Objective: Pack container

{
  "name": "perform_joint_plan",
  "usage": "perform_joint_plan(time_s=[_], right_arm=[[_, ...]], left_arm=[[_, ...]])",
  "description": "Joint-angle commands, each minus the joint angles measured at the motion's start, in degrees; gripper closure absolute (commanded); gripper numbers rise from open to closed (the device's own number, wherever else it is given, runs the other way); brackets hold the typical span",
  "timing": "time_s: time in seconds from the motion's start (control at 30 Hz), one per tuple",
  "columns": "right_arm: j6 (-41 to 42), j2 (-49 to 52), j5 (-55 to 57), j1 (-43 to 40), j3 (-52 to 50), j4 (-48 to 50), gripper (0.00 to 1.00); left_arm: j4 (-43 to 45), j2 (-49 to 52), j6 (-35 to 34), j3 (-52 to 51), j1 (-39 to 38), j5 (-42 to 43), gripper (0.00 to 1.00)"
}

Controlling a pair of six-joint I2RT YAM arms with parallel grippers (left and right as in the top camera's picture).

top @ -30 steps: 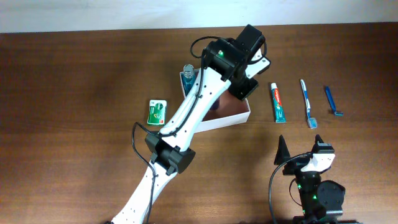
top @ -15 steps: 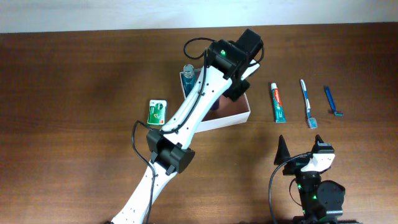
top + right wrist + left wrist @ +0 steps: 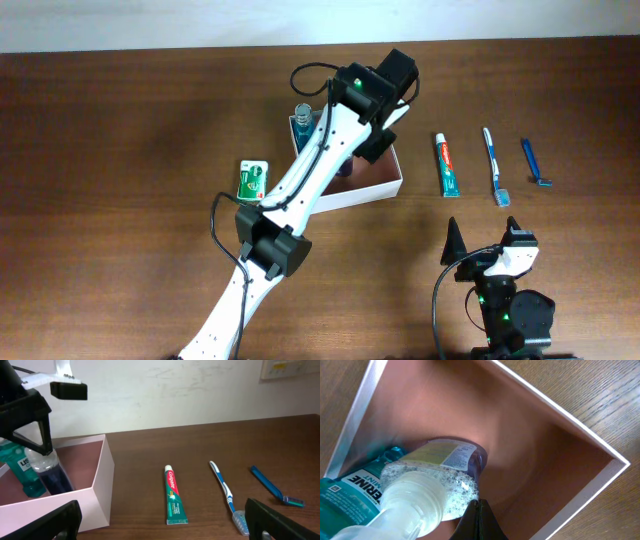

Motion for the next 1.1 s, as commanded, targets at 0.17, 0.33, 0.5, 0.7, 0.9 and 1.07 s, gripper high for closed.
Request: perform_joint_plan(time_s=[0.17, 0.33, 0.5, 0.7, 0.9, 1.07], right_arm=[[-0.04, -0.44, -0.31, -0.48, -0.48, -0.02, 0.01], [-0.04, -0.44, -0.31, -0.48, -0.48, -0.02, 0.01], [-0.04, -0.44, -0.31, -0.48, -0.48, -0.02, 0.01], [-0.04, -0.44, -0.31, -0.48, -0.48, -0.02, 0.01], [-0.04, -0.44, -0.31, -0.48, -0.48, -0.02, 0.02], [-0.04, -0.44, -0.31, -0.48, -0.48, -0.02, 0.02]], left_arm=[[-0.07, -2.73, -1.01, -1.84, 1.49, -1.31, 1.00], [-0.07, -2.73, -3.15, -1.84, 1.55, -1.97, 1.00], [-0.07, -2.73, -5.77, -1.84, 1.55, -3.13, 1.00], [-0.07, -2.73, -7.52, -1.84, 1.55, -6.01, 0.99], [-0.07, -2.73, -9.03, -1.84, 2.32, -7.72, 0.99], [-0.07, -2.73, -10.45, -1.84, 4.00, -5.79, 0.99]])
